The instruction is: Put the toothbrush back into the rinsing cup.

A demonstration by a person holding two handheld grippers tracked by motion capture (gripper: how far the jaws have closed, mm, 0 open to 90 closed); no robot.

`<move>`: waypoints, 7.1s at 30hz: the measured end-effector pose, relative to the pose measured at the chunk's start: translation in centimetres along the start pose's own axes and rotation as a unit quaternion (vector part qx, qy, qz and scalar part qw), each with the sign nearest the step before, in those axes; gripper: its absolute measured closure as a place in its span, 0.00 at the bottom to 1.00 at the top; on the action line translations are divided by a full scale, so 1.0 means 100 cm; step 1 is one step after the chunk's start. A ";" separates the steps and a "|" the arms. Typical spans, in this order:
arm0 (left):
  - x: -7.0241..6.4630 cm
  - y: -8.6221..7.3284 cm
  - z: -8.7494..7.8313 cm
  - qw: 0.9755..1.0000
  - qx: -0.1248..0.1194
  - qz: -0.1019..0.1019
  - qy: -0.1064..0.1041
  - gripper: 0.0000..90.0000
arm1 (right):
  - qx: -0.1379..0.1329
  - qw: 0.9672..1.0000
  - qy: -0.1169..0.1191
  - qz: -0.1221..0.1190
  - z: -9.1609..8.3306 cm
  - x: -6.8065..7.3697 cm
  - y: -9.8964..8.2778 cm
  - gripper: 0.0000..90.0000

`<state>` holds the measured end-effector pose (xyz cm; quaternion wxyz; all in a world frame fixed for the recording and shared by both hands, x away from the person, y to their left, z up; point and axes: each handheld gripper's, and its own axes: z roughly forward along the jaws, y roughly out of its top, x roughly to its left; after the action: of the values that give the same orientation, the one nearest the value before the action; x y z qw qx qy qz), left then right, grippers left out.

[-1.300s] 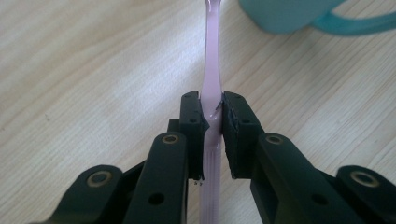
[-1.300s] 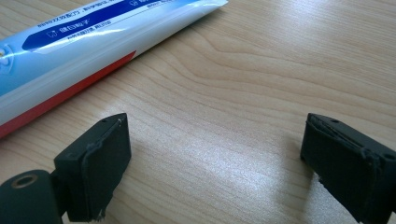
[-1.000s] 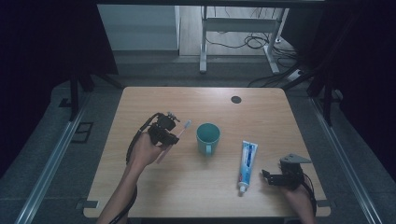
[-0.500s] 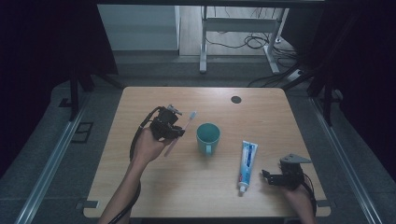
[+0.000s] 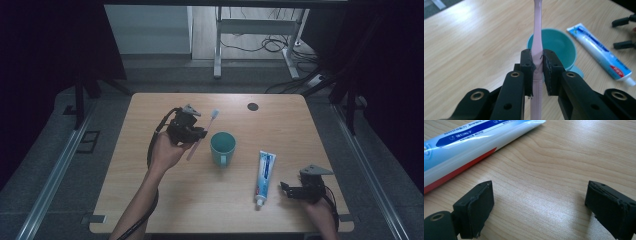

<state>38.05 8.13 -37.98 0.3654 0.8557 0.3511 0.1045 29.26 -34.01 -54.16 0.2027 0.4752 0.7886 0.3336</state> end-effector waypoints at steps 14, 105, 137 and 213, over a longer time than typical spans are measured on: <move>-0.008 0.019 0.002 0.999 -0.049 -0.004 -0.014 0.88 | 0.000 1.000 0.000 0.000 0.000 0.000 0.000 0.09; -0.023 -0.021 0.095 0.994 -0.103 -0.022 -0.011 0.88 | 0.001 1.000 0.002 0.000 0.000 0.000 0.000 0.09; -0.028 -0.018 0.115 0.997 -0.070 -0.018 0.000 0.86 | 0.000 1.000 0.002 -0.001 0.001 0.000 0.001 0.09; -0.031 -0.047 0.048 0.996 -0.089 0.010 0.022 0.00 | 0.000 1.000 0.002 -0.002 0.001 0.000 0.001 0.09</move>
<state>35.36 5.65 -44.39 0.4317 0.8206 0.3397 0.1577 29.34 -33.96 -54.16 0.2017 0.4731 0.7898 0.3341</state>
